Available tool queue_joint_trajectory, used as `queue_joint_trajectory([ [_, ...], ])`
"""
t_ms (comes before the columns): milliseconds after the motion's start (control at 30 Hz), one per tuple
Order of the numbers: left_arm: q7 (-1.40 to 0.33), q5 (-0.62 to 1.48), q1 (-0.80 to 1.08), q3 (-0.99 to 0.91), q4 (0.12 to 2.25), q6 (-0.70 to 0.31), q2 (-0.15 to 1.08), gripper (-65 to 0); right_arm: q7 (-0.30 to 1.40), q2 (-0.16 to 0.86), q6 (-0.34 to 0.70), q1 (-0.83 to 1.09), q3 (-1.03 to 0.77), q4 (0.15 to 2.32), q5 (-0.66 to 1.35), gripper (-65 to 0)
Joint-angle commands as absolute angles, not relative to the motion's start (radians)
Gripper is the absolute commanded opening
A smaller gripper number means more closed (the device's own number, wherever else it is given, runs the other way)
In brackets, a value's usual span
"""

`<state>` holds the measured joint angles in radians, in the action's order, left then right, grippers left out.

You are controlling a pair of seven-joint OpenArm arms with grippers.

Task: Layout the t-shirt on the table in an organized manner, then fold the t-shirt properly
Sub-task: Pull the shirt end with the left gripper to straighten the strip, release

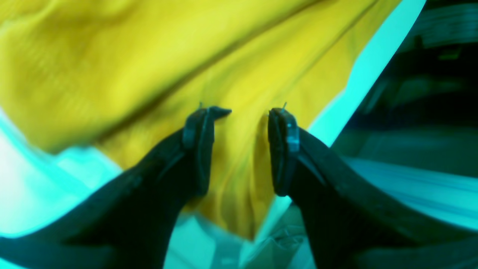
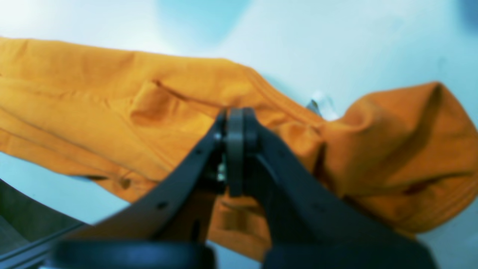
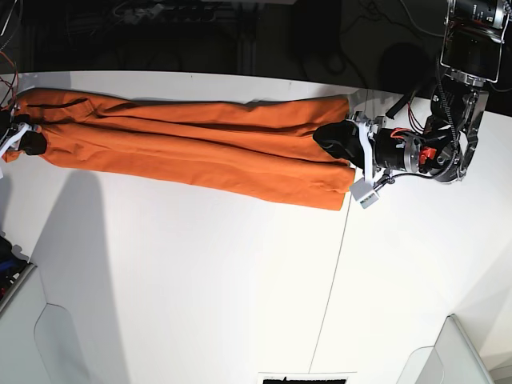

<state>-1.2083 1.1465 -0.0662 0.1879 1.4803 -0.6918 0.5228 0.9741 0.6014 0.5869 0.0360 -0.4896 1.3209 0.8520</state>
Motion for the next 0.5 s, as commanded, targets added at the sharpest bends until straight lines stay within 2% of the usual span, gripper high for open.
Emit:
queue_joint_trajectory([
  [0, -1.210, 1.201, -0.085, 0.182, 1.526, -0.698, 0.542, -38.0, 0.958, 0.628, 0.591, 0.023, -0.499, 1.334, 0.868, -65.0],
  [133, -1.220, 1.234, -0.085, 0.181, 1.598, -0.698, 0.578, -37.9, 0.962, 0.628, 0.591, 0.023, -0.499, 1.333, 0.864, -65.0],
  [267, -1.181, 1.172, -0.083, 0.151, 1.600, -0.698, 0.582, -37.9, 0.965, 0.628, 0.591, 0.023, -0.499, 1.333, 0.853, -65.0],
  [467, -1.159, 1.139, -0.082, 0.007, 1.600, -0.698, 0.582, -37.9, 0.963, 0.628, 0.591, 0.023, -0.499, 1.333, 0.852, -65.0],
])
